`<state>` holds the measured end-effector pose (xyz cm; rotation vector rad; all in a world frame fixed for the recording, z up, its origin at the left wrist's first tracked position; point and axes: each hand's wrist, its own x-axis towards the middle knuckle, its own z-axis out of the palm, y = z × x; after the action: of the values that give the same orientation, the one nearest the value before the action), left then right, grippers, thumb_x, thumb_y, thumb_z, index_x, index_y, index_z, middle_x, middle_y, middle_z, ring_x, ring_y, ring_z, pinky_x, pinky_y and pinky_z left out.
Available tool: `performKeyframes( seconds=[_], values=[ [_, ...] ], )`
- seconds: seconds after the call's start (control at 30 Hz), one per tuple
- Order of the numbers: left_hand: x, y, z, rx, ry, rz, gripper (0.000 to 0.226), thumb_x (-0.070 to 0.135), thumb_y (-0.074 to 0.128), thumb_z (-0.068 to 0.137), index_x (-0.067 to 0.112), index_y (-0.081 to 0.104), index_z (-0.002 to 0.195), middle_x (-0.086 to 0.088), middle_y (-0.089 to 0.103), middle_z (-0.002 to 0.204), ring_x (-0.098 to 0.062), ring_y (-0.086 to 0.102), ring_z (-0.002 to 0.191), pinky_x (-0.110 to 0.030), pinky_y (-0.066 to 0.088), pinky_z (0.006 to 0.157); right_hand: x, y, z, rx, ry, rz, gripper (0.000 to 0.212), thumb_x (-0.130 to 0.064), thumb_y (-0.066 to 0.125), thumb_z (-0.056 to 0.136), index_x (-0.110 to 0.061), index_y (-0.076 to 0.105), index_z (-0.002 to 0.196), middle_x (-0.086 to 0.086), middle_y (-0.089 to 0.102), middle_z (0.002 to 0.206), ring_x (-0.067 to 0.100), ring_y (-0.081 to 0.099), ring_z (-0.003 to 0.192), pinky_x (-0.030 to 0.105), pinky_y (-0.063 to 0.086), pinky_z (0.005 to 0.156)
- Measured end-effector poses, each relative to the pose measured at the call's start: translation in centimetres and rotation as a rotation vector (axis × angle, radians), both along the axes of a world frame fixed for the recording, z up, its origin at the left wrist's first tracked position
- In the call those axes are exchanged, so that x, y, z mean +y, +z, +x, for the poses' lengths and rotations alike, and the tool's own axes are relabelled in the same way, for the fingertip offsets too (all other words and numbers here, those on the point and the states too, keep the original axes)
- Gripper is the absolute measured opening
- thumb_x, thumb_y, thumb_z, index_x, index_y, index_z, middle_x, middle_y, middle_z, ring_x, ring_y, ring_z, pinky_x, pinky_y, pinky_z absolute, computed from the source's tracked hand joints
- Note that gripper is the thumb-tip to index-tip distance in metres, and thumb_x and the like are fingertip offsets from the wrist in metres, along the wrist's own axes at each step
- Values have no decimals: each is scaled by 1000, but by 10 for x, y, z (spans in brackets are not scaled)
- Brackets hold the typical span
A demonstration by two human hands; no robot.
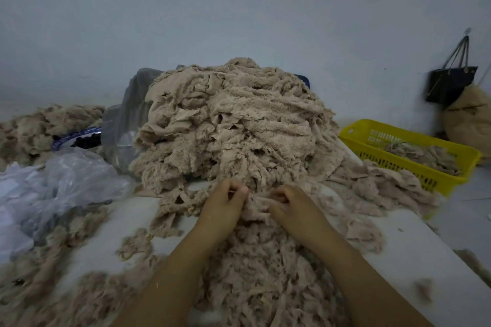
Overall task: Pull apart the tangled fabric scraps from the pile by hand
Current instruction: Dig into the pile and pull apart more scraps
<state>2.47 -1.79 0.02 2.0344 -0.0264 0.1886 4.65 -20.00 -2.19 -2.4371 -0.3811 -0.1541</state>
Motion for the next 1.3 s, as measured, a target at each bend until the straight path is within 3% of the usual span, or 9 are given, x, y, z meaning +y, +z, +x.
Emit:
performKeyframes(
  seconds=[0.17, 0.37, 0.53, 0.73, 0.83, 1.0, 1.07, 1.23, 1.3],
  values=[
    [-2, 6, -7, 106, -44, -173, 28, 29, 44, 106, 7, 58, 95, 3, 67, 67, -6, 61, 55, -18, 48, 53, 4, 8, -5, -32, -42, 80, 20, -36, 51, 100, -22, 56, 88, -5, 58, 84, 6, 51, 70, 25, 40, 62],
    [-7, 5, -10, 144, -116, -263, 55, 78, 53, 74, 34, 70, 102, 18, 71, 95, 1, 66, 90, -16, 47, 72, 18, 21, -20, -106, 124, 436, 14, -28, 54, 100, -40, 55, 93, -18, 60, 90, -3, 57, 83, 12, 43, 66],
    [-6, 6, -5, -21, -14, -527, 25, 38, 58, 99, 22, 76, 93, -7, 76, 100, -26, 70, 101, -40, 55, 90, 27, 18, -19, -128, 104, 334, 13, -22, 59, 95, -32, 51, 95, -10, 55, 89, 2, 51, 74, 15, 40, 61],
    [-1, 14, 0, 22, 52, -917, 28, 32, 50, 102, 17, 71, 112, -6, 72, 88, -11, 68, 70, -20, 53, 57, 16, 20, -15, 29, -34, 295, 7, -17, 56, 97, -23, 58, 96, 0, 60, 76, 5, 44, 54, 17, 31, 46],
    [7, 16, 2, 65, 82, -1019, 31, 33, 51, 102, 17, 65, 124, -12, 64, 98, -16, 62, 78, -25, 52, 66, 8, 21, -16, 76, -93, 377, 11, -17, 50, 98, -14, 57, 106, 8, 62, 82, 3, 44, 49, 14, 30, 44],
    [4, 13, -2, 112, -50, -924, 26, 32, 54, 101, 17, 71, 114, -8, 76, 109, -21, 74, 97, -29, 60, 70, 9, 23, -26, 365, 40, 609, 45, -80, 51, 76, -57, 61, 114, -34, 63, 114, -23, 55, 97, 3, 46, 78],
    [-3, 9, -4, 58, -68, -764, 26, 35, 55, 100, 20, 73, 110, -5, 75, 111, -20, 71, 105, -33, 57, 84, 13, 20, -27, 400, 105, 669, 44, -97, 43, 63, -76, 56, 98, -50, 58, 100, -32, 51, 91, -3, 43, 69],
    [-14, 6, -7, -87, -79, -328, 27, 40, 52, 101, 37, 69, 80, 19, 69, 75, 2, 64, 72, -15, 48, 66, 21, 17, -20, 377, 117, 817, 85, -95, 44, 68, -40, 59, 132, -18, 62, 131, 3, 56, 122, 32, 44, 105],
    [-15, 5, -7, -108, -75, -288, 26, 39, 53, 100, 32, 65, 77, 17, 64, 67, 2, 57, 63, -14, 45, 58, 23, 19, -18, 308, 85, 812, 72, -81, 53, 76, -32, 60, 128, -23, 68, 116, -3, 62, 108, 19, 49, 92]
  ],
)
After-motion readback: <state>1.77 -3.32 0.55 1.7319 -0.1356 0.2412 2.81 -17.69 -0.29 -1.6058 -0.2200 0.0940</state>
